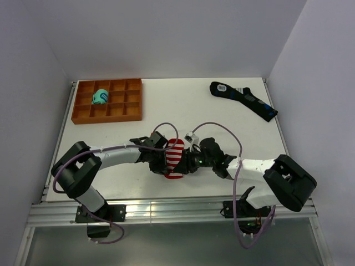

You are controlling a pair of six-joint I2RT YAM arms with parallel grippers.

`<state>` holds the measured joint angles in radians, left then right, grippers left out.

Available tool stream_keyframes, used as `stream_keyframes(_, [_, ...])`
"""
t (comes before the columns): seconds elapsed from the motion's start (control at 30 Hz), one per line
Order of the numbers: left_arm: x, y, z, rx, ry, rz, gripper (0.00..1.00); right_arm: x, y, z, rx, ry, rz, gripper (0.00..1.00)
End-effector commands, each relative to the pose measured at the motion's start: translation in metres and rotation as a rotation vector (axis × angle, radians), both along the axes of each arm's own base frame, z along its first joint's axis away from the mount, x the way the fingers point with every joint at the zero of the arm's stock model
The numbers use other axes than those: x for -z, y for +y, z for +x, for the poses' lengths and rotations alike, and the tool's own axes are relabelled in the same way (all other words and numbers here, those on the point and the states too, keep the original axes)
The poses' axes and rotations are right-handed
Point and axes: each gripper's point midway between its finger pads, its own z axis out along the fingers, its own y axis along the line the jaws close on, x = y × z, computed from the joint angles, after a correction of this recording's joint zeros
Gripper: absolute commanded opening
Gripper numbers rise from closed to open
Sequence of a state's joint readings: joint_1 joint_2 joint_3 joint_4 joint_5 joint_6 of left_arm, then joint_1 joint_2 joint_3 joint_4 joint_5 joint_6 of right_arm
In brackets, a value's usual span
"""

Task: Roll the socks
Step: Roll the sock at the center of the board.

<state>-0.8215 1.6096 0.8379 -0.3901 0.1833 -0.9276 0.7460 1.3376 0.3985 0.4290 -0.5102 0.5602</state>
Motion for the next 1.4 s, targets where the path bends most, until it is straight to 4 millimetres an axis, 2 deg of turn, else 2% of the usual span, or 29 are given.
stream_keyframes(0.0, [0.016,0.024,-0.014,0.031,0.063,0.12,0.01,-0.013,0.007,0.016,0.037,-0.136,0.002,0.41])
stream_keyframes(0.03, [0.016,0.024,-0.012,0.029,0.061,0.119,0.01,-0.011,0.01,0.01,0.018,-0.139,-0.009,0.41])
stream_keyframes(0.23, [0.015,0.023,-0.009,0.034,0.074,0.114,0.01,0.0,0.009,0.006,0.018,-0.178,-0.064,0.41])
stream_keyframes(0.57, [0.014,0.022,-0.002,0.038,0.078,0.112,0.01,0.017,0.003,0.007,0.042,-0.198,-0.14,0.41])
stream_keyframes(0.83, [0.015,0.023,0.0,0.038,0.084,0.11,0.01,0.012,0.011,-0.002,0.028,-0.225,-0.152,0.41])
stream_keyframes(1.07, [0.014,0.023,0.001,0.04,0.083,0.107,0.01,0.025,0.009,-0.006,0.025,-0.212,-0.198,0.41])
stream_keyframes(1.37, [0.013,0.023,0.005,0.036,0.082,0.105,0.01,0.033,0.008,-0.006,0.035,-0.208,-0.229,0.41])
